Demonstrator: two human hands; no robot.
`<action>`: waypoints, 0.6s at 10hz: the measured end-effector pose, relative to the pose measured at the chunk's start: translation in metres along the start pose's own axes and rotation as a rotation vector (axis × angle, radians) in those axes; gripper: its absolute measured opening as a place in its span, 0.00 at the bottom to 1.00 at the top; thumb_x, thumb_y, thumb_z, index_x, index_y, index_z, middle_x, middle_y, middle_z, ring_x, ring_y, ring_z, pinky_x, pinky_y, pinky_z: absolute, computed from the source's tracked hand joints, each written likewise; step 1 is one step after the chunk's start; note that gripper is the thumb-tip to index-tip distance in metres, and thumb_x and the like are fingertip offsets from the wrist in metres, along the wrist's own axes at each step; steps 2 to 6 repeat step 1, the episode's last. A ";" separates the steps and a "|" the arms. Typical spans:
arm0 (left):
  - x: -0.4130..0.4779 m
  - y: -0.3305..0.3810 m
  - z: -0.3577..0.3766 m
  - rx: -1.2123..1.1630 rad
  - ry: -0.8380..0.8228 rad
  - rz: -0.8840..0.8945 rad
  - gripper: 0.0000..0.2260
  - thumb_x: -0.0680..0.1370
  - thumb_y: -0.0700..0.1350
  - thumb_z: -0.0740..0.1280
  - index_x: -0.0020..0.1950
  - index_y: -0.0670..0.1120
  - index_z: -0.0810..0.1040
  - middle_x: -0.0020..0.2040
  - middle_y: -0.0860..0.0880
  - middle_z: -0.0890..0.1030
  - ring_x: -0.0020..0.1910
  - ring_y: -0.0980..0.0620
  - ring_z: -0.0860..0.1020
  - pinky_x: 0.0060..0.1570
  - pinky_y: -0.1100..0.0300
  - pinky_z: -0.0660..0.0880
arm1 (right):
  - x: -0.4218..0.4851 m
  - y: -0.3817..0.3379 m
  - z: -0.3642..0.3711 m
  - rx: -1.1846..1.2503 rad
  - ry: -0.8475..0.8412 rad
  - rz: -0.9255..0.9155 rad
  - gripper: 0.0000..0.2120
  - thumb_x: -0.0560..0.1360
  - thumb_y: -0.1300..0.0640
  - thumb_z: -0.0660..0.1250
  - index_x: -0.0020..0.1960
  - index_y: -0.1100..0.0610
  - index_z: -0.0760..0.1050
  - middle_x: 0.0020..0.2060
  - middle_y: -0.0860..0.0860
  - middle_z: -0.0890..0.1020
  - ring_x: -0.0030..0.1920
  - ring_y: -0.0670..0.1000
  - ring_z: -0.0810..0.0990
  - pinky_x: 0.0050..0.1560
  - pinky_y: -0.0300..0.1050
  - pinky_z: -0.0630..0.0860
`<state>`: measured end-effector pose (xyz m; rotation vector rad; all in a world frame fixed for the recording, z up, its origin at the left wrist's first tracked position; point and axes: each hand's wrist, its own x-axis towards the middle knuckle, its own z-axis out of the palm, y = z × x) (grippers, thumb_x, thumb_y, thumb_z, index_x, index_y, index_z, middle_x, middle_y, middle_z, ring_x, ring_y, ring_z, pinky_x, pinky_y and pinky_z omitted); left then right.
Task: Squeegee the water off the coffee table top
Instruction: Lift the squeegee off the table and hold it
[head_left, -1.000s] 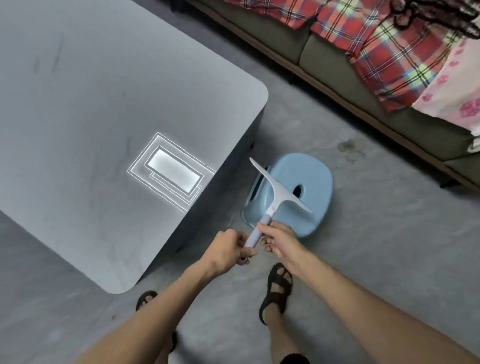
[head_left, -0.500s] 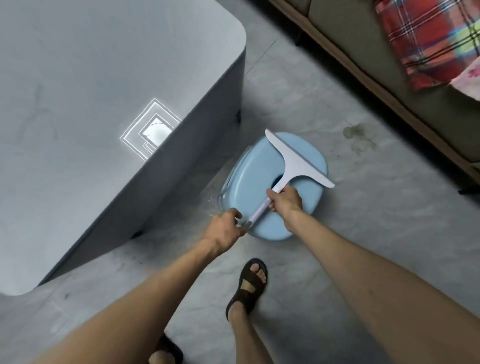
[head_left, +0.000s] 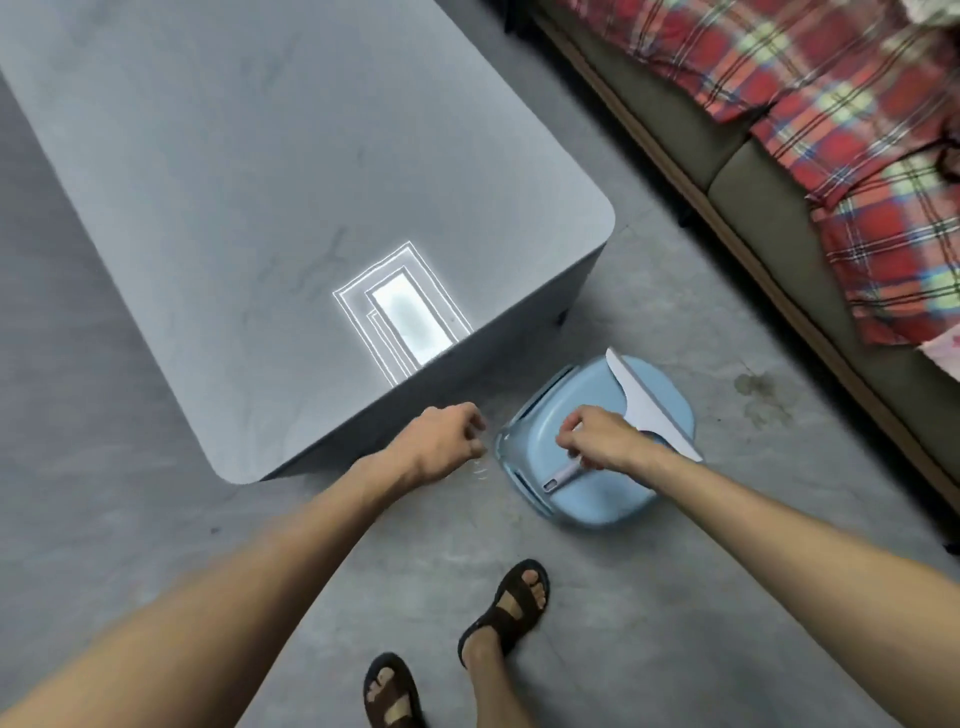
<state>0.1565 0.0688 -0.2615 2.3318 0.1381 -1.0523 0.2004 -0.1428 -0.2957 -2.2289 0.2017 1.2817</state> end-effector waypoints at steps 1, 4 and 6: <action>-0.041 0.011 -0.052 0.000 0.081 0.035 0.15 0.77 0.48 0.67 0.61 0.45 0.76 0.60 0.45 0.82 0.58 0.45 0.79 0.59 0.54 0.74 | -0.044 -0.057 -0.024 -0.190 0.031 -0.150 0.04 0.74 0.56 0.62 0.45 0.55 0.75 0.42 0.55 0.83 0.40 0.56 0.81 0.44 0.46 0.78; -0.041 0.011 -0.052 0.000 0.081 0.035 0.15 0.77 0.48 0.67 0.61 0.45 0.76 0.60 0.45 0.82 0.58 0.45 0.79 0.59 0.54 0.74 | -0.044 -0.057 -0.024 -0.190 0.031 -0.150 0.04 0.74 0.56 0.62 0.45 0.55 0.75 0.42 0.55 0.83 0.40 0.56 0.81 0.44 0.46 0.78; -0.041 0.011 -0.052 0.000 0.081 0.035 0.15 0.77 0.48 0.67 0.61 0.45 0.76 0.60 0.45 0.82 0.58 0.45 0.79 0.59 0.54 0.74 | -0.044 -0.057 -0.024 -0.190 0.031 -0.150 0.04 0.74 0.56 0.62 0.45 0.55 0.75 0.42 0.55 0.83 0.40 0.56 0.81 0.44 0.46 0.78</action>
